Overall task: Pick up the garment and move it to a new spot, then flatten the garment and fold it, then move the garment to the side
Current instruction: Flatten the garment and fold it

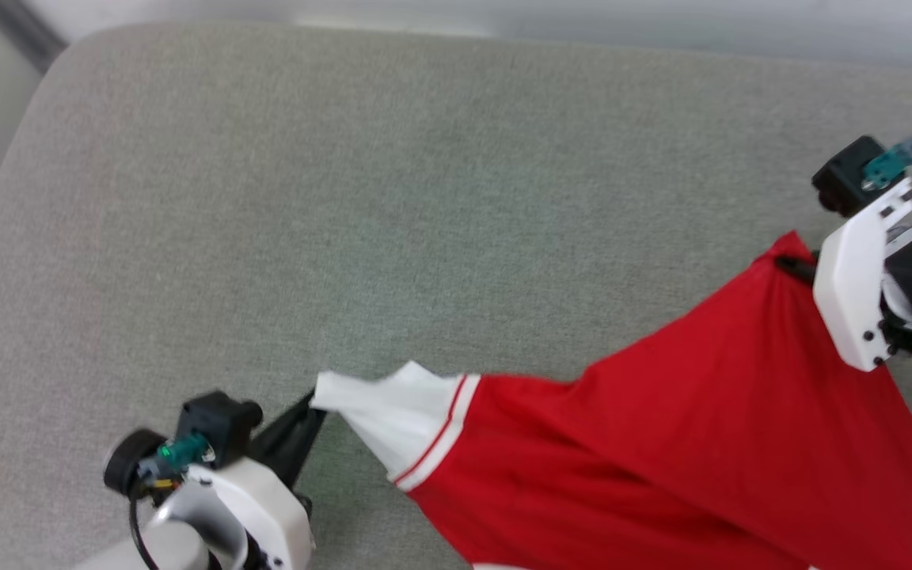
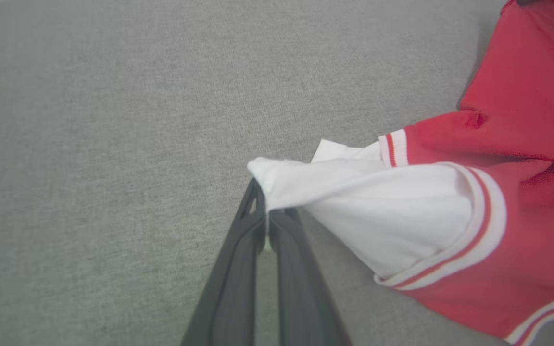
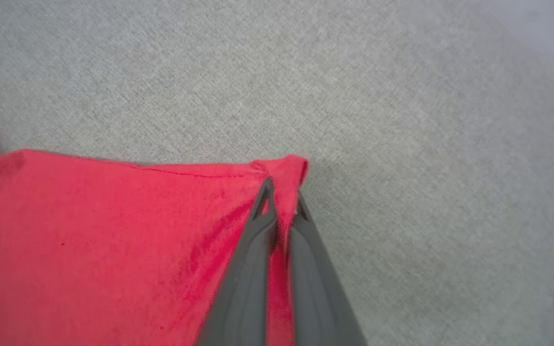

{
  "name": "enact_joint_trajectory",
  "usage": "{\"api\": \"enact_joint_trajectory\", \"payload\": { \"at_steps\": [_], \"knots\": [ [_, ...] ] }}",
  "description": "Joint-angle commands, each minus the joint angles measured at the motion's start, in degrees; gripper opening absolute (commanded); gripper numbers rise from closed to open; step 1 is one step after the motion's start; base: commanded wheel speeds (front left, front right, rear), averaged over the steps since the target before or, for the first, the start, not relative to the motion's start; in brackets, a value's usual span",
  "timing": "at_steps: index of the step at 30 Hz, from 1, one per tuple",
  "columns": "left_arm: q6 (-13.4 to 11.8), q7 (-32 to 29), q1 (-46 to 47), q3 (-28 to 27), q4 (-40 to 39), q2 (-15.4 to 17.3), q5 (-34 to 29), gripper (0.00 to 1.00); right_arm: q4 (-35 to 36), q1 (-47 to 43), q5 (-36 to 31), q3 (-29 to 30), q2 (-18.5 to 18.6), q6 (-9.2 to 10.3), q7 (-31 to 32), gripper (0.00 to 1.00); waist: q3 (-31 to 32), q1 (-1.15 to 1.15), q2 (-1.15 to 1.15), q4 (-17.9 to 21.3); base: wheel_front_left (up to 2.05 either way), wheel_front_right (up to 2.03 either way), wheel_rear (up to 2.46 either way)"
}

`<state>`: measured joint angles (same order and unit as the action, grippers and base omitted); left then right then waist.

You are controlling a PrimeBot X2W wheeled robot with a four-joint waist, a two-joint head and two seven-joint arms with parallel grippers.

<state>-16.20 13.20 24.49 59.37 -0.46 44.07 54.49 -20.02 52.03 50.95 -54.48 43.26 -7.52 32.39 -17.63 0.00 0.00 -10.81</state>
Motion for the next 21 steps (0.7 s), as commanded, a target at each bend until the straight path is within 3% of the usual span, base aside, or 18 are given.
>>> {"api": "enact_joint_trajectory", "payload": {
  "at_steps": [1,10,15,21],
  "knots": [
    [0.0,-0.3,2.2,-0.8,-0.8,1.0,-0.7,0.00,1.3,1.1,0.3,0.6,1.2,0.06,-2.9,0.00,2.8,0.00,0.00,1.6,0.00,0.00,0.00],
    [1.0,-5.1,15.1,-5.1,-4.5,4.5,-3.9,0.00,5.4,4.1,-0.3,7.5,3.6,0.05,-11.7,0.00,6.1,0.00,0.00,5.6,0.00,0.00,0.00],
    [2.8,-8.6,26.3,-8.4,-4.0,4.5,-5.9,0.00,5.5,7.7,-3.4,13.2,1.9,0.05,-13.2,0.00,4.3,0.00,0.00,7.2,0.00,0.00,0.00],
    [6.6,-13.8,42.7,-10.9,0.1,2.4,-9.3,0.00,3.7,16.9,-9.6,20.1,-2.6,0.05,-12.3,0.00,-0.8,0.00,0.00,8.4,0.00,0.00,0.00]
  ]
}}
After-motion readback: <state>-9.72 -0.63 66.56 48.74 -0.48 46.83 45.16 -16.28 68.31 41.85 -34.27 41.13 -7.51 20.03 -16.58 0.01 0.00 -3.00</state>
